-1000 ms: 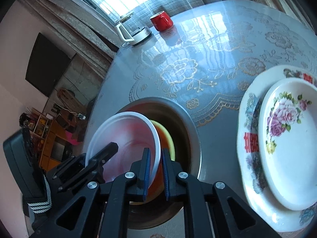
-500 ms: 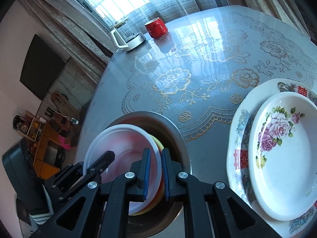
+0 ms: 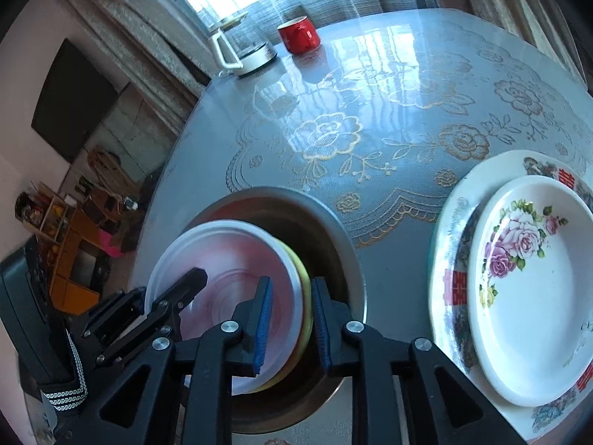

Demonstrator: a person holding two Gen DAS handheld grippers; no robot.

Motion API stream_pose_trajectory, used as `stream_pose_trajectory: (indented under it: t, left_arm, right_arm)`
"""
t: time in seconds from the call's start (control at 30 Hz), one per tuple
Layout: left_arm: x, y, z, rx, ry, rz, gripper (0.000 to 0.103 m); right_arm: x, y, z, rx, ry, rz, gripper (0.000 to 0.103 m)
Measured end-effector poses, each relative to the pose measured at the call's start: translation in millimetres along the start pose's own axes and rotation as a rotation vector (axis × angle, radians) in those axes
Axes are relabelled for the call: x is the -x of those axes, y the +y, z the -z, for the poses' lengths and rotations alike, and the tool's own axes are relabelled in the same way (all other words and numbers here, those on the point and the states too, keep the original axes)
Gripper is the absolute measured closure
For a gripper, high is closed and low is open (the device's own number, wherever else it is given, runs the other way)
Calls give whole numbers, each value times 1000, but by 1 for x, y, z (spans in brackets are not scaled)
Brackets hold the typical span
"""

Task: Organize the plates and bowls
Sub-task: 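Lift the red plastic bowl with both grippers and lower it into the yellow bowl, then open both grippers to release the red bowl in the yellow bowl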

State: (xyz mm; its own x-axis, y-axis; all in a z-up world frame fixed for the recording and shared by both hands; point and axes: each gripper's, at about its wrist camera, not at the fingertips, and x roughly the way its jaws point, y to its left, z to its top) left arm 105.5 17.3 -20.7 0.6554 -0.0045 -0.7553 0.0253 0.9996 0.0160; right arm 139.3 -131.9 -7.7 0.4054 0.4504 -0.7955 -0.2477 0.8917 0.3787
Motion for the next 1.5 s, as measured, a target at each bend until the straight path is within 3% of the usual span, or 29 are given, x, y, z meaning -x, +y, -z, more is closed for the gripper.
stream_pose_trajectory:
  t: [0.13, 0.3, 0.47, 0.6, 0.7, 0.8, 0.9, 1.1, 1.27, 1.5]
  left_arm:
    - [-2, -1, -1, -4, -12, -4, 90]
    - [-4, -5, -2, -21, -27, -8, 90]
    - [0, 2, -5, 14, -14, 35, 71]
    - [9, 5, -8, 28, -29, 56, 61]
    - [12, 3, -8, 9, -37, 38, 62]
    - [8, 0, -6, 2, -25, 28, 78]
    - [2, -2, -4, 2, -15, 24, 80]
    - [7, -1, -5, 18, -25, 45, 79]
    - [22, 11, -9, 68, -63, 77, 48]
    - [37, 30, -9, 129, -102, 58, 39]
  right_arm:
    - [-4, 9, -4, 86, 0, 63, 83]
    - [-4, 10, -13, 95, -33, 85, 88]
    - [-6, 8, -18, 104, -45, 107, 90]
    - [-7, 5, -14, 91, -43, 104, 91]
    - [-7, 5, -15, 82, -45, 100, 91]
    - [-6, 6, -14, 75, -52, 99, 91]
    - [-4, 5, -13, 49, -65, 65, 90]
    - [19, -1, -8, -5, -125, -41, 80]
    - [44, -9, -1, -38, -199, -51, 75]
    - [56, -20, 5, -93, -207, -29, 72]
